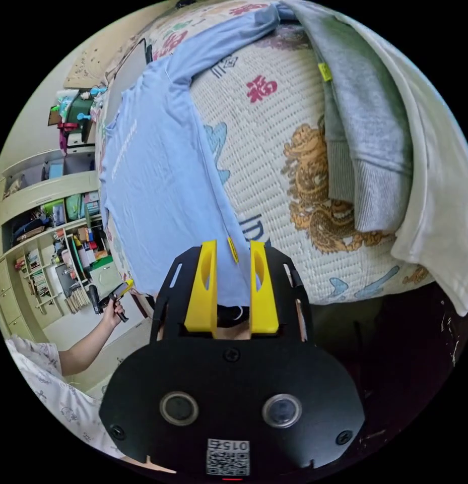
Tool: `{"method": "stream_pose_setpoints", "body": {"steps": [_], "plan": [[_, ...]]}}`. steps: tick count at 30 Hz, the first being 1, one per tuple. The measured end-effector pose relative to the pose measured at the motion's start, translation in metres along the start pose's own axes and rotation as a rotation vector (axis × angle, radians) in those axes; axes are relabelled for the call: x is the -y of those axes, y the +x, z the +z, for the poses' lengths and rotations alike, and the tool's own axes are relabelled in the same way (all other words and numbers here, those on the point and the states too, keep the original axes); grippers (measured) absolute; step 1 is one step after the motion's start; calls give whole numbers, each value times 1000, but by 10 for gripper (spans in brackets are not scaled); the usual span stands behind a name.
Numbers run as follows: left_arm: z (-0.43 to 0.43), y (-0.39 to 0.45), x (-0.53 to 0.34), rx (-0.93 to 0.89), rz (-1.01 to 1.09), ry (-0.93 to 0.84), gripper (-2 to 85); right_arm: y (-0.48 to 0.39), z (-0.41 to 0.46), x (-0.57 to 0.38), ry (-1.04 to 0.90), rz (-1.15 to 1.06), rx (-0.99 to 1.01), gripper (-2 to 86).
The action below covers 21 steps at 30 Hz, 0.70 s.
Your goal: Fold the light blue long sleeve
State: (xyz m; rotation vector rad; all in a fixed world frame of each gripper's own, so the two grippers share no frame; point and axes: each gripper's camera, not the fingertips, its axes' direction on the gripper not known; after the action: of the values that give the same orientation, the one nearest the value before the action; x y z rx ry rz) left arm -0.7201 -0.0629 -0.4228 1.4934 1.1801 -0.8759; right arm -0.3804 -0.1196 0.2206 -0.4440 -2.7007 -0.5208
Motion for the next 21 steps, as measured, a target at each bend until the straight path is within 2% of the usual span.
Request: {"method": "stream_pose_setpoints", "body": {"steps": [5,9,16,21], "plan": [[15,-9,-15,24,32,-57,102,9,47,-27,-154,-24,-114,100],[5,-13,-20,-26,70,-82,22,2,58,-41,-158,-25,-209,46],[-29,-27,-53,38,78,-23,-4,-15,58,-73,-197,-130,-313,10],[-6,-15,-65,220,87,-58,-6,-35,98,-100,-225,-163,-468,10]]}}
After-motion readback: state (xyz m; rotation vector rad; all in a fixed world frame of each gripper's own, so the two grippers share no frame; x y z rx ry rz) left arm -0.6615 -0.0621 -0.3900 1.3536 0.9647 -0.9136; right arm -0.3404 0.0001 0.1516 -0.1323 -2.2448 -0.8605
